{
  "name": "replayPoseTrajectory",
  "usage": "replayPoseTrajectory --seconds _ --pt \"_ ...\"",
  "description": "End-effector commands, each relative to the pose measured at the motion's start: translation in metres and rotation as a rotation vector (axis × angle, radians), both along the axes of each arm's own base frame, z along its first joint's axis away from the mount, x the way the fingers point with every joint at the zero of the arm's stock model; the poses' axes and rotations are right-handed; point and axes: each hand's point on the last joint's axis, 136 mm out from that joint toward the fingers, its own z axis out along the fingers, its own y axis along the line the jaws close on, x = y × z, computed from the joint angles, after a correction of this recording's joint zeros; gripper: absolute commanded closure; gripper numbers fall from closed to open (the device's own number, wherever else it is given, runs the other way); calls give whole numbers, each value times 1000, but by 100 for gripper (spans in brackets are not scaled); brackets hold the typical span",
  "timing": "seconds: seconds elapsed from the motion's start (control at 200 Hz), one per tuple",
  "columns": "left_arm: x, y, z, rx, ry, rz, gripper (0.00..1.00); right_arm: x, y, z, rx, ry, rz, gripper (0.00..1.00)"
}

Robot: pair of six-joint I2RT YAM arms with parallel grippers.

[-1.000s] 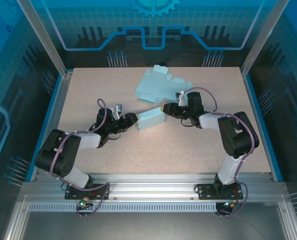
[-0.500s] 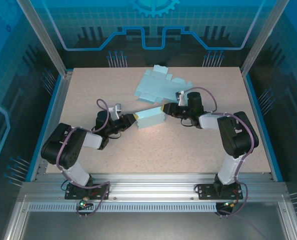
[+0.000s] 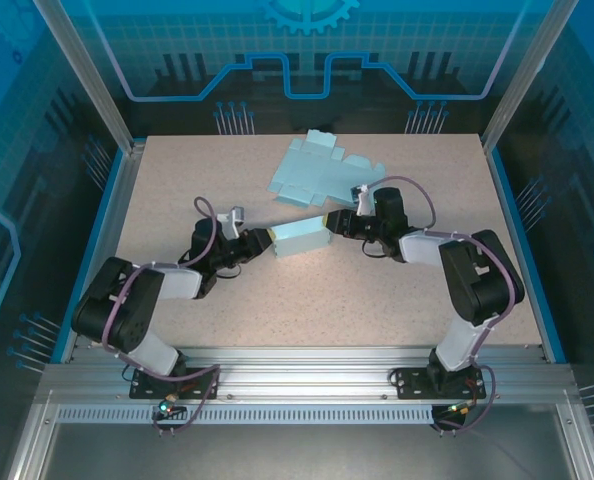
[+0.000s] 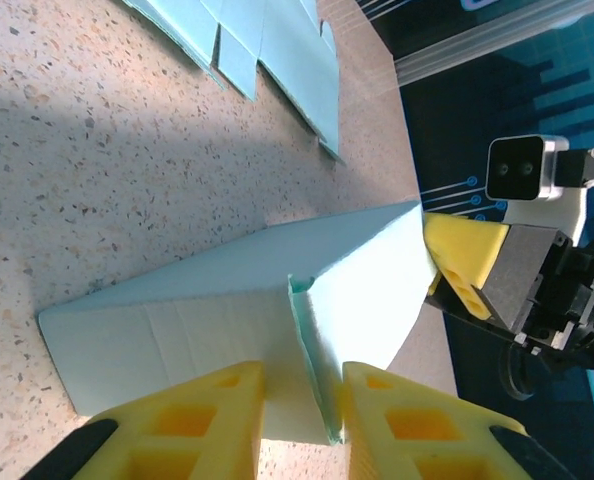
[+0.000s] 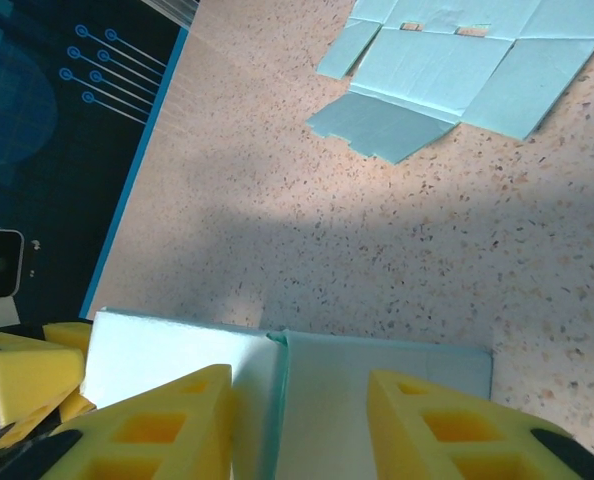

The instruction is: Fold the paper box

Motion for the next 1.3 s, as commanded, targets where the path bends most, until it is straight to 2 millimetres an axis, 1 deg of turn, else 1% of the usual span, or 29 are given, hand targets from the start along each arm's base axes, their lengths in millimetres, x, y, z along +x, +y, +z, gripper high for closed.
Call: replayPoseTrajectory --seconds 0.0,0.07,0.115,0.175,0.245,0.415,0.515,0.64,0.665,0.685,0.72,0.805,0.84,0.89,0.92,0.985,1.05,1.101,1.131,1.146,1.206,1.296 --pt "-22 -8 -24 96 39 -80 73 -62 -23 -87 -220 289 11 61" --pt "-29 -16 -22 121 -2 -123 71 -63 -24 -84 -229 265 13 60" --pt "-34 -19 -25 149 -13 -145 70 -65 -25 -83 -235 254 20 60" --pt "-41 -24 -28 183 -22 -173 69 -68 -27 -83 -246 248 22 57" --pt "-47 -25 -30 215 -23 -187 68 -73 -29 -84 -260 249 23 56" --pt "-61 -16 -28 284 -31 -181 67 -88 -36 -84 -278 253 20 56" --pt "-69 -11 -25 337 -35 -184 66 -96 -39 -83 -290 256 15 54" --pt "-73 -7 -18 350 -41 -169 64 -104 -38 -74 -293 245 19 49" --pt "-73 -7 -16 349 -43 -163 59 -105 -38 -70 -295 240 20 48" --pt "-74 -7 -14 348 -44 -162 57 -106 -38 -67 -295 239 20 47" --pt "-74 -6 -11 348 -42 -151 50 -106 -38 -61 -301 233 17 45" --pt "-71 -3 -3 363 -40 -121 47 -105 -37 -43 -313 216 7 42" --pt "-69 1 0 376 -31 -95 41 -104 -39 -38 -323 222 -3 40" --pt "-65 9 4 397 -18 -45 29 -101 -39 -31 -341 239 -11 38" --pt "-63 13 6 408 -13 -20 25 -101 -38 -29 -348 251 -11 37" --pt "-58 20 15 429 -19 25 17 -99 -31 -25 -353 266 7 37" --pt "-53 27 25 451 -37 74 2 -99 -24 -24 -380 265 28 39" --pt "-48 36 33 474 -55 125 1 -98 -19 -25 -409 262 41 39" --pt "-46 41 37 487 -68 156 1 -101 -18 -31 -435 270 50 40" --pt "-44 44 40 493 -73 172 1 -96 -14 -25 -435 252 51 41" --pt "-40 53 47 520 -92 227 1 -95 -7 -29 -465 244 70 43" --pt "-35 61 55 560 -108 261 1 -94 6 -35 -472 250 105 44"
